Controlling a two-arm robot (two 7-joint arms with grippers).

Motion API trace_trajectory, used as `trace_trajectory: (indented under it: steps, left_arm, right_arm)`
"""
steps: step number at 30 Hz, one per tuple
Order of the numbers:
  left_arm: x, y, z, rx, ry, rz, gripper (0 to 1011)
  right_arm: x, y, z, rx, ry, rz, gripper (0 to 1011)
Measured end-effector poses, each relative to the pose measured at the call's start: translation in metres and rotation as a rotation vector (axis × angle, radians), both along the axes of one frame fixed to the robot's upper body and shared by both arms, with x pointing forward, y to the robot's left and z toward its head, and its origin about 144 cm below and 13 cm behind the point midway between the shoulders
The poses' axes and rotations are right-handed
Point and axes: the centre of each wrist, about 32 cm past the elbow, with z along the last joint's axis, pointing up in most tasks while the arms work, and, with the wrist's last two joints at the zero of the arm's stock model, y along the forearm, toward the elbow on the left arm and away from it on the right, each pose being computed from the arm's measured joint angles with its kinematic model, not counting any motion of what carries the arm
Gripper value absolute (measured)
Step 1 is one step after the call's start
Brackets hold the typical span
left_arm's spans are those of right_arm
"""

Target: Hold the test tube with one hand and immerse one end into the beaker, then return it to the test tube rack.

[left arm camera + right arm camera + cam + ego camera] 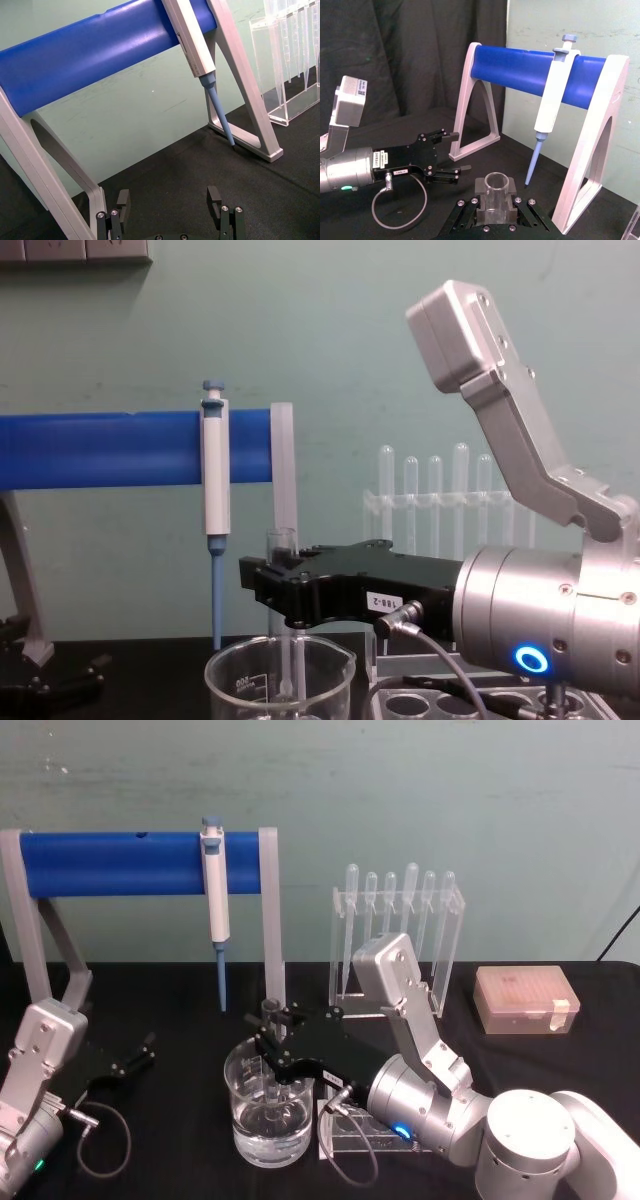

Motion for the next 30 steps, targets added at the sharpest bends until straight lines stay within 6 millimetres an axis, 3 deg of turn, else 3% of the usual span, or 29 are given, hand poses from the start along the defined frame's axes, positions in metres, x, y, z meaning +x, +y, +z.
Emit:
trace_trajectory:
  steps: [30]
  left_arm:
    - [0.0000,0.0000,0.0000,0.000,0.000,0.000,1000]
  right_arm:
    - [0.0000,0.0000,0.0000,0.000,0.000,0.000,225]
